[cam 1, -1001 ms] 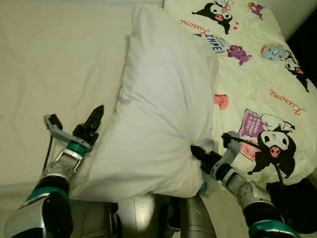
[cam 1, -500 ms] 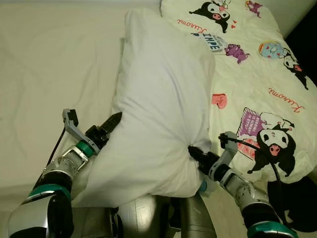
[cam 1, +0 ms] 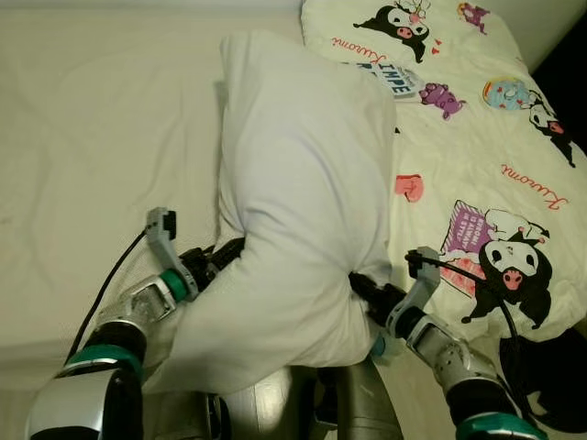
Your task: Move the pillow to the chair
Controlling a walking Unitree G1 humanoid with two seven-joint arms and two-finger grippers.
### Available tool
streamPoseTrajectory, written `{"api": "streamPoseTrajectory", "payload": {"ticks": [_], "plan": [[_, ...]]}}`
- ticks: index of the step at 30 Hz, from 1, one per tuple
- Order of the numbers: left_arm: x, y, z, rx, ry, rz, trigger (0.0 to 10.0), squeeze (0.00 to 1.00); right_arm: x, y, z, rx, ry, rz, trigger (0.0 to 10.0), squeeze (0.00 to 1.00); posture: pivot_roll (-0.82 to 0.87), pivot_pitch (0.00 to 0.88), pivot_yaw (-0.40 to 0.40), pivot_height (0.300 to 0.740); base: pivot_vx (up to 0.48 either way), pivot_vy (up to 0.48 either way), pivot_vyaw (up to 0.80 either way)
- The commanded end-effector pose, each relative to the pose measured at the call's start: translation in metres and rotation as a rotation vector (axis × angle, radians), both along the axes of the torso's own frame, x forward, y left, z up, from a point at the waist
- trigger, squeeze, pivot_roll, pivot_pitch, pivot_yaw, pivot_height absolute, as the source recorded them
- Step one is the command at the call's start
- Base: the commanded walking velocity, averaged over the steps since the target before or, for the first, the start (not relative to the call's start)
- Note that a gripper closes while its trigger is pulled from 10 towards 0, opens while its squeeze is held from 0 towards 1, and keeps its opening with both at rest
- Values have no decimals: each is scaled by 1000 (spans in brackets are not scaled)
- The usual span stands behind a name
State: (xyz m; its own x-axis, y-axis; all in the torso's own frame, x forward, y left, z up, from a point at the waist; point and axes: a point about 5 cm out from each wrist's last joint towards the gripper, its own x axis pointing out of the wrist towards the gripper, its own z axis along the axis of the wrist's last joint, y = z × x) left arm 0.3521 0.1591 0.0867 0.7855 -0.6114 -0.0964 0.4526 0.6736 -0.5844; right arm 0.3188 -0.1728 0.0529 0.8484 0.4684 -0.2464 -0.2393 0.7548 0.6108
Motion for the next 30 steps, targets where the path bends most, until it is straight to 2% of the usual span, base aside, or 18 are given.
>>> {"api": "streamPoseTrajectory", "payload": {"ticks": [1, 2, 3, 4, 5, 10, 17, 18, 19, 20, 25, 30], "plan": [[-10, -15, -23, 71, 92, -3, 9725, 0, -16, 11, -22, 19, 102, 47, 0, 0, -74, 246, -3, 610, 0, 0, 0], [-10, -15, -23, 71, 92, -3, 9725, 0, -16, 11, -22, 19, 102, 47, 0, 0, -74, 246, -3, 610, 0, 0, 0], [-7, -11, -23, 105, 89, 84, 2196, 0, -17, 17, -21, 26, 93, 70, 0, 0, -68, 238, 1, 610, 0, 0, 0], [-5, -7, -23, 147, 86, 155, 0, 0, -18, 22, -21, 31, 87, 87, 0, 0, -54, 225, 10, 610, 0, 0, 0], [-3, -2, -24, 220, 80, 246, 0, 0, -20, 29, -22, 31, 77, 113, 0, 0, -36, 208, 16, 610, 0, 0, 0], [-3, -4, -24, 259, 60, 290, 0, 0, -23, 35, -23, 22, 67, 137, 0, 0, -23, 188, 16, 610, 0, 0, 0], [-6, -16, -24, 213, 12, 256, 0, 0, -27, 47, -24, 12, 35, 156, 0, 0, 10, 145, 21, 610, 0, 0, 0], [-8, -18, -26, 193, 10, 257, 0, 0, -27, 50, -23, 15, 20, 158, 0, 0, 17, 105, 21, 610, 0, 0, 0], [-8, -18, -26, 193, 10, 257, 0, 0, -27, 50, -23, 15, 20, 158, 0, 0, 17, 105, 21, 610, 0, 0, 0], [-12, -21, -30, 152, 10, 265, 0, 0, -24, 57, -19, 21, -3, 163, 0, 0, 14, 97, 19, 610, 0, 0, 0], [-14, -26, -33, 100, 22, 301, 0, 0, -21, 59, -16, 9, -18, 163, 0, 0, 15, 77, 11, 610, 0, 0, 0], [-15, -28, -34, 106, 17, 308, 0, 0, -19, 60, -13, -8, -39, 166, 0, 0, 15, 53, 10, 610, 0, 0, 0]]}}
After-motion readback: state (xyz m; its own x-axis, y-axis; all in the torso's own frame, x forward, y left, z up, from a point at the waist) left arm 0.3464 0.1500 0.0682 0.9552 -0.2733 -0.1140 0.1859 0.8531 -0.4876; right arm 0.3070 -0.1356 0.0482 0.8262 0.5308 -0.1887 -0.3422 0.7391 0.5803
